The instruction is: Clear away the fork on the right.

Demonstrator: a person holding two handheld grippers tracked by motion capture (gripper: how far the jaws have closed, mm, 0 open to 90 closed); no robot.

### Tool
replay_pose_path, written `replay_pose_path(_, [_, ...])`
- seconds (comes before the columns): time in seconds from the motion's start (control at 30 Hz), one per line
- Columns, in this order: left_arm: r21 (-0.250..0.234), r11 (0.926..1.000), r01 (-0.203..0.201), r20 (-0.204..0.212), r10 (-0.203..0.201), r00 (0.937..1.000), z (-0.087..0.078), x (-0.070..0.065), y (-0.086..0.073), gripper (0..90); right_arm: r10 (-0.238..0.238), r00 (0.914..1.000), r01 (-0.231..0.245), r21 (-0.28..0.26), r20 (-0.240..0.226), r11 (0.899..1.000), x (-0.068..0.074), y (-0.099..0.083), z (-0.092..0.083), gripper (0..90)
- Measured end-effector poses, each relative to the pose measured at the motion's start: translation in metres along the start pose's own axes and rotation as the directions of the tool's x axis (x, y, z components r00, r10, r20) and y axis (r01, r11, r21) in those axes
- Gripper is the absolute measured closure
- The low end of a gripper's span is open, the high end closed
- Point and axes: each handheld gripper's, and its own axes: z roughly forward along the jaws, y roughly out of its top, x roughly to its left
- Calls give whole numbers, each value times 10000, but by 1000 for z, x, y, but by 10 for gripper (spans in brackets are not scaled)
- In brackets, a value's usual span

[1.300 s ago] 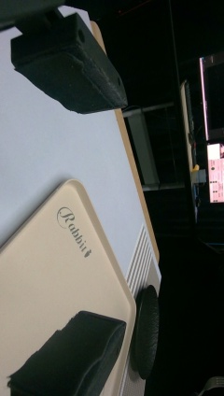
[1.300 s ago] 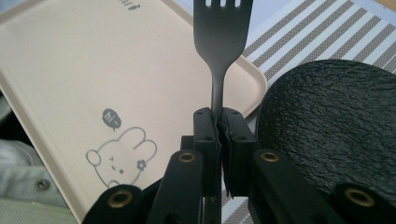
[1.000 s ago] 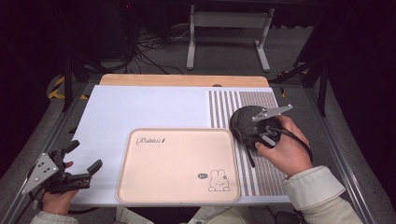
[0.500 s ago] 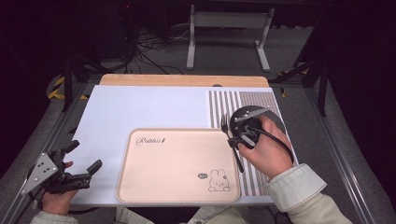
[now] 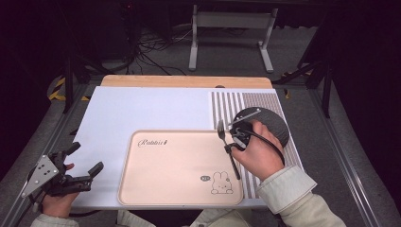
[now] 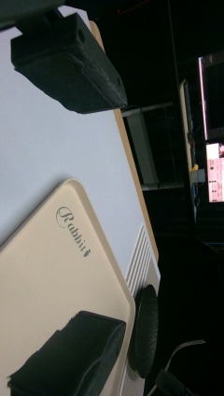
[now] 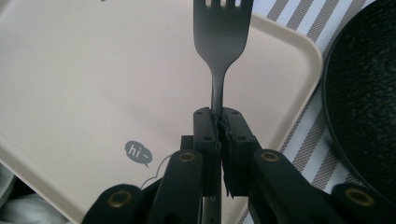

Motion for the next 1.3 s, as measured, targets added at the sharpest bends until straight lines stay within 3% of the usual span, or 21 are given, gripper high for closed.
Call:
replay_pose_path(0.47, [-37, 10000, -22, 27, 22, 10000, 0, 0, 0, 1, 665, 9978, -658, 941, -35, 9934, 6, 5, 28, 859])
replay_pose_path(0.83, [-71, 10000, 12, 62, -11, 10000, 0, 0, 0, 1, 1455, 9887, -1494, 1579, 356, 9761, 6, 8, 45, 859])
replay_pose_path(1.03, [-72, 10000, 17, 62, -17, 10000, 0, 0, 0, 1, 1649, 9853, -1700, 1741, 437, 9699, 2, 8, 54, 859])
replay_pose_path(1.3, [-44, 10000, 2, 74, -2, 10000, 0, 0, 0, 1, 1557, 9869, -1609, 1879, 418, 9689, 1, 6, 63, 858])
